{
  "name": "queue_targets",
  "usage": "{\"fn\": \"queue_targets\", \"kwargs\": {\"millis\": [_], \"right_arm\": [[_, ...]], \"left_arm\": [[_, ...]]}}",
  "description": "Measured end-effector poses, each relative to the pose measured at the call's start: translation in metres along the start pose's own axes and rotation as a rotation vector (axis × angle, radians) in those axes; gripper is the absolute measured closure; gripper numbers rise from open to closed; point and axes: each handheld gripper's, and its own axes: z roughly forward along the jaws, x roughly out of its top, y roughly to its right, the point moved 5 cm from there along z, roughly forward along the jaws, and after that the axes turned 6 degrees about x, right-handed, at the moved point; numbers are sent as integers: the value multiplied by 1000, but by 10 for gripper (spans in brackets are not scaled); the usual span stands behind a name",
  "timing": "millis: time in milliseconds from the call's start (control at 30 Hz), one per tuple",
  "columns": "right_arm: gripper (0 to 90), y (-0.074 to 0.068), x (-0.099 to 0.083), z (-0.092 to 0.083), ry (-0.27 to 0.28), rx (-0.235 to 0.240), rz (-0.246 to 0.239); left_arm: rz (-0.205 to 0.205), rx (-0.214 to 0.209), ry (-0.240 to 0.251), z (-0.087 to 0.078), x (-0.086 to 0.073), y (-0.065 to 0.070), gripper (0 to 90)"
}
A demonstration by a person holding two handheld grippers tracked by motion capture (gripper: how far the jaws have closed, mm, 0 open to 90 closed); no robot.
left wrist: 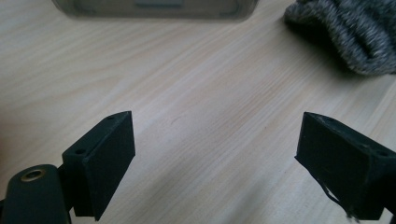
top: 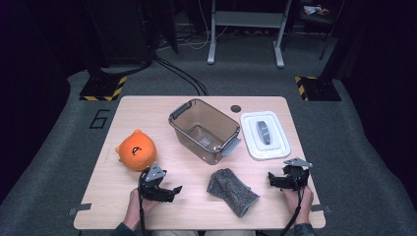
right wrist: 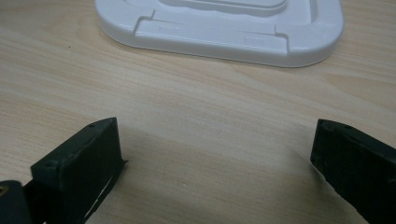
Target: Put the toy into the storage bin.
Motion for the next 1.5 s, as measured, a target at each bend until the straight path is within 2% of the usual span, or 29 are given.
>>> {"fn": "queue_targets", "kwargs": {"millis": [67,200,400,533,700,800,900,933,967,1167,1333,1500], "right_arm": [[11,0,0,0,0,3,0],[10,0,0,1,0,8,11],[11,0,0,1,-2,13,13],[11,0,0,1,-1,12,12],[11,0,0,1,-3,11,14],[10,0,0,1,-4,11,12],[10,0,0,1,-7,11,19],[10,0,0,0,-7,11,20],[10,0,0,1,-7,11,20],[10,0,0,1,-6,11,19],[10,0,0,1,-6,11,17],[8,0,0,1,-4,12,13]], "left_arm": [[7,2,5,-7,5,-2,111],[-4,11,29,-21,15,-9,111],[-11,64,63,-45,30,-32,111],[-4,115,73,-58,40,-52,111],[-36,139,108,-68,47,-79,110],[-48,172,110,-73,50,-98,110],[-79,191,97,-72,49,-115,110],[-84,209,96,-70,49,-120,110],[-87,209,75,-69,47,-125,110],[-112,222,21,-56,37,-146,110],[-141,203,1,-47,32,-151,111],[-137,191,-31,-37,27,-148,156]]}}
